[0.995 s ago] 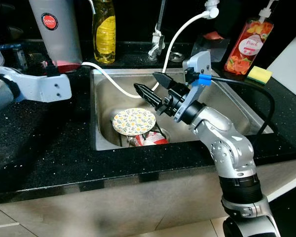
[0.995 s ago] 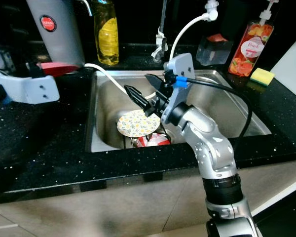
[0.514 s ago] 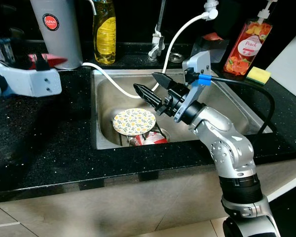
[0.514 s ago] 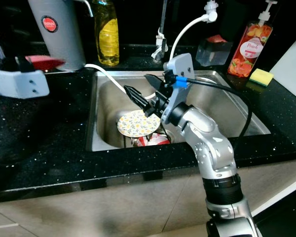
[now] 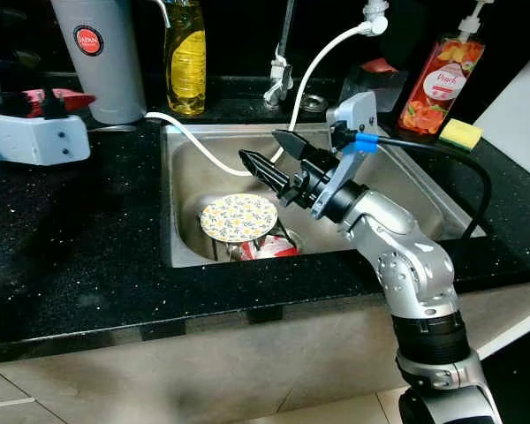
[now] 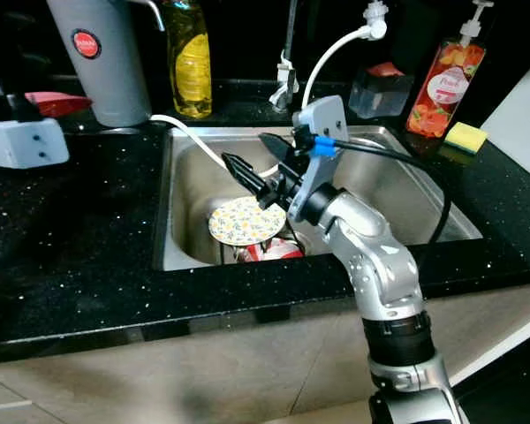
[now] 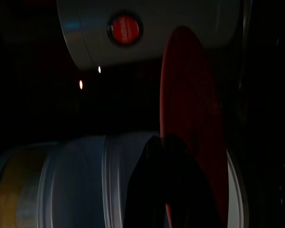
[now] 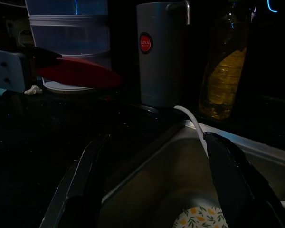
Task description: Kitchen organization
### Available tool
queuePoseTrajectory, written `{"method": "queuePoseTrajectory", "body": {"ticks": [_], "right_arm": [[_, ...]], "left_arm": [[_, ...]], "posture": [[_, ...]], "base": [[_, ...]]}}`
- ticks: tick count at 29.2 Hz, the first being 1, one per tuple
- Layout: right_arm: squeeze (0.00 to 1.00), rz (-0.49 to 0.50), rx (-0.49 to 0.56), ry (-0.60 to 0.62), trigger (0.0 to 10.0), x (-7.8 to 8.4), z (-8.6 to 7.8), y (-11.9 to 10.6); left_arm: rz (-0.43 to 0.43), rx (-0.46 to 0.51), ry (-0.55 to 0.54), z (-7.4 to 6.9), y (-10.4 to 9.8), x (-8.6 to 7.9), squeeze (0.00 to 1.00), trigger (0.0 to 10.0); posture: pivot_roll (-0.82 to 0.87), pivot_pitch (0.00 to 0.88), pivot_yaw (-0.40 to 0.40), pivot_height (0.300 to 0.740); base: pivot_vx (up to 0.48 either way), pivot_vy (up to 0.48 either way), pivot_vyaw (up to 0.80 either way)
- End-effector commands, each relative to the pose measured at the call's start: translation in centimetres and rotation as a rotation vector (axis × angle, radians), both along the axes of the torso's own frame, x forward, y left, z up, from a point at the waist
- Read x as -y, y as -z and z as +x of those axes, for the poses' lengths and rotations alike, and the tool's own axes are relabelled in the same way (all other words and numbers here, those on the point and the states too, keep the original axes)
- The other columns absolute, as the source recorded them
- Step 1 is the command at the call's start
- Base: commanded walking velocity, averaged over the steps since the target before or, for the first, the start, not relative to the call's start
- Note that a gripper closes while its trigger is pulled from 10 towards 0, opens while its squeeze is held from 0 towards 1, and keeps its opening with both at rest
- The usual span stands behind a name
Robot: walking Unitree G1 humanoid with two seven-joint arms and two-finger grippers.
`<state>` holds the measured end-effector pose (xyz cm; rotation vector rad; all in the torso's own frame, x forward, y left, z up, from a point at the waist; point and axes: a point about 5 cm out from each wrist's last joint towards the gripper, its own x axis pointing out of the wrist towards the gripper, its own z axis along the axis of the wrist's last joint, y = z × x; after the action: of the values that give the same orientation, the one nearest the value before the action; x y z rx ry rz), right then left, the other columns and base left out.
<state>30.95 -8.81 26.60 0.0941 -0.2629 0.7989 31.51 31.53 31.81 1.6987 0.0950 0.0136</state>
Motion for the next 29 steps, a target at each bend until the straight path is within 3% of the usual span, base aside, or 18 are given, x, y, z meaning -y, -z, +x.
{"method": "queuePoseTrajectory", "body": {"ticks": [1, 8, 14, 25, 29], "right_arm": [[0.0, 0.017, -0.009, 0.007, 10.0, 0.4, 0.1, -0.1], [0.0, 0.024, -0.003, -0.006, 10.0, 0.2, 0.2, -0.4], [0.0, 0.026, 0.0, -0.008, 10.0, 0.2, 0.2, -0.5], [0.0, 0.033, -0.001, -0.007, 10.0, 0.1, 0.2, -0.5], [0.0, 0.036, 0.001, -0.004, 10.0, 0.2, 0.2, -0.6]], "left_arm": [[0.043, 0.01, -0.011, -0.1, -0.3, -0.3, 0.0, 10.0], [0.031, 0.111, 0.053, 1.2, -0.5, 0.6, 0.0, 10.0], [0.009, 0.055, 0.068, 2.2, 1.2, 0.5, 0.0, 10.0], [-0.036, 0.058, 0.08, 3.9, 3.2, 0.2, 0.0, 10.0], [-0.079, -0.006, 0.128, 4.1, 4.0, 0.9, 0.0, 10.0]], "posture": [[0.1, 0.0, -0.066, 0.74], [0.1, 0.0, -0.069, 0.74], [0.1, 0.0, -0.069, 0.74], [0.09, 0.0, -0.072, 0.74], [0.09, 0.0, -0.07, 0.74]], "base": [[0.0, 0.0, 0.0], [0.0, 0.0, 0.0], [0.0, 0.0, 0.0], [0.0, 0.0, 0.0], [0.0, 0.0, 0.0]]}}
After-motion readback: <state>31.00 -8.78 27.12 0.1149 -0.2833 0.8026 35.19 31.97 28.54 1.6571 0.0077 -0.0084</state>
